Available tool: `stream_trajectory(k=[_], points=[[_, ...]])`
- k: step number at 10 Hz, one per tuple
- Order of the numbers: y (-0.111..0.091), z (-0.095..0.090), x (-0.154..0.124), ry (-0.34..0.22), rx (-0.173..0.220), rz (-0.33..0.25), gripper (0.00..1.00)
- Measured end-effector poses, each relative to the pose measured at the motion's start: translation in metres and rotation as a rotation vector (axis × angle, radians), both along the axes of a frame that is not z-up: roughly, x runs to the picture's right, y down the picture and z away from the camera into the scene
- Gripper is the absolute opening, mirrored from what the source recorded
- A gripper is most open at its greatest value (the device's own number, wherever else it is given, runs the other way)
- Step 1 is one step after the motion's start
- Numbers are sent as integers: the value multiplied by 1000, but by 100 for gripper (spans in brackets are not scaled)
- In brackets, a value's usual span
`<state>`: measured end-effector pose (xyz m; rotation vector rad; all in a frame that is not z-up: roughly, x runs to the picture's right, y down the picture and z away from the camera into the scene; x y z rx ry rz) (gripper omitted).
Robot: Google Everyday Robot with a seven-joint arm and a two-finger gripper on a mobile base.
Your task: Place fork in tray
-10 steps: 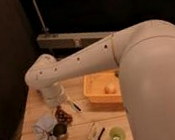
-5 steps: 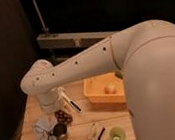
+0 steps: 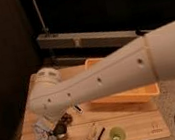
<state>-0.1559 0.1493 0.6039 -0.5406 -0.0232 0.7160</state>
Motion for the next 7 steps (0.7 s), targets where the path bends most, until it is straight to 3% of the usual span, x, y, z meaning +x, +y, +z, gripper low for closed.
stream_trajectory(k=[3,5,7], points=[[-1,-21,9,-234,32,-94,65],[-7,-30,11,-339,63,-133,65],[-12,-36,14,-399,94,-155,65]])
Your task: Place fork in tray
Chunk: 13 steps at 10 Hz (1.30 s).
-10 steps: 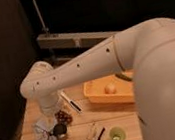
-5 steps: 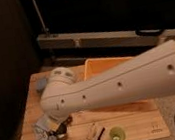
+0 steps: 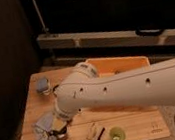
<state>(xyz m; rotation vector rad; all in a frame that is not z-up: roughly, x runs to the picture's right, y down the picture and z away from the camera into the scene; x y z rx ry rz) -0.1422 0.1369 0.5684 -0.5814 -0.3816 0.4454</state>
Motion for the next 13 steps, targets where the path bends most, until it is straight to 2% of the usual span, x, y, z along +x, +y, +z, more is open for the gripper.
stream_trajectory(k=[1,2,3,4,5,6,7,8,9,10,11,13], points=[[0,0,0,0,-2,-4,65],[3,1,-1,-2,-30,-5,65],[4,2,3,-57,-44,-8,65],[7,2,5,-127,-25,-19,65],[9,1,9,-227,17,-43,65],[8,-1,15,-353,90,-69,65],[3,-5,20,-443,166,-78,65],[-1,-8,24,-502,226,-81,65],[-9,-14,31,-566,312,-78,65],[-12,-17,31,-595,335,-88,65],[-11,-18,27,-595,328,-101,65],[2,-8,9,-597,290,-163,65]])
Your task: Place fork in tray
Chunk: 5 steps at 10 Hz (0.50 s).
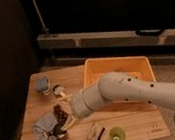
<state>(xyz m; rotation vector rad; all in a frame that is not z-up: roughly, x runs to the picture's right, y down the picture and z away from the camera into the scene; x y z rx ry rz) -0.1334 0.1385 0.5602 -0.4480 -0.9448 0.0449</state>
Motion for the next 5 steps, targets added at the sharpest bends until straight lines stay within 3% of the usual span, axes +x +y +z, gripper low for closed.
stream_trajectory(k=[2,5], points=[[13,11,-25,-4,-26,-90,65],[36,28,-53,-21,-120,-194,65]])
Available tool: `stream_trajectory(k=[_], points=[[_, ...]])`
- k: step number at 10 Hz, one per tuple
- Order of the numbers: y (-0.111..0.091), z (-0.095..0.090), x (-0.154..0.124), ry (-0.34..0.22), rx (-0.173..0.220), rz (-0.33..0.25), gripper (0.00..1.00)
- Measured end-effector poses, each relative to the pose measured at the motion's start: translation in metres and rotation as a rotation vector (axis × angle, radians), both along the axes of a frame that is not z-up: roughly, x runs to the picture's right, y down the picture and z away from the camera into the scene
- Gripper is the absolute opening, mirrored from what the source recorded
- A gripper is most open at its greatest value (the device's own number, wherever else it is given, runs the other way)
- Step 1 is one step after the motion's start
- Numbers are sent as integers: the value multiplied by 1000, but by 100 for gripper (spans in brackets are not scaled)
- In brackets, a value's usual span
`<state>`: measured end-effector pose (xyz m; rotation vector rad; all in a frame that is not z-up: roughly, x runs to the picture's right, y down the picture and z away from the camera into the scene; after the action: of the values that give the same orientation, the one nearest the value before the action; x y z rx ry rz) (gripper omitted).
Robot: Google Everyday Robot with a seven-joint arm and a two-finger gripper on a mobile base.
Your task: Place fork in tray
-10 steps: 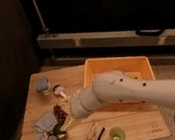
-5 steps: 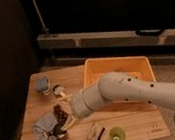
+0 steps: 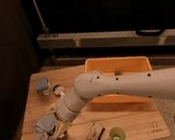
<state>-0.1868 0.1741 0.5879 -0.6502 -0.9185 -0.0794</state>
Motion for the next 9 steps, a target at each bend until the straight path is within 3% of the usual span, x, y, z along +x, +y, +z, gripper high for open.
stream_trajectory(k=[2,4,9], points=[[20,5,-18,-31,-65,-42,65],[33,6,-24,-57,-94,-54,65],[51,9,-27,-82,-111,-76,65]])
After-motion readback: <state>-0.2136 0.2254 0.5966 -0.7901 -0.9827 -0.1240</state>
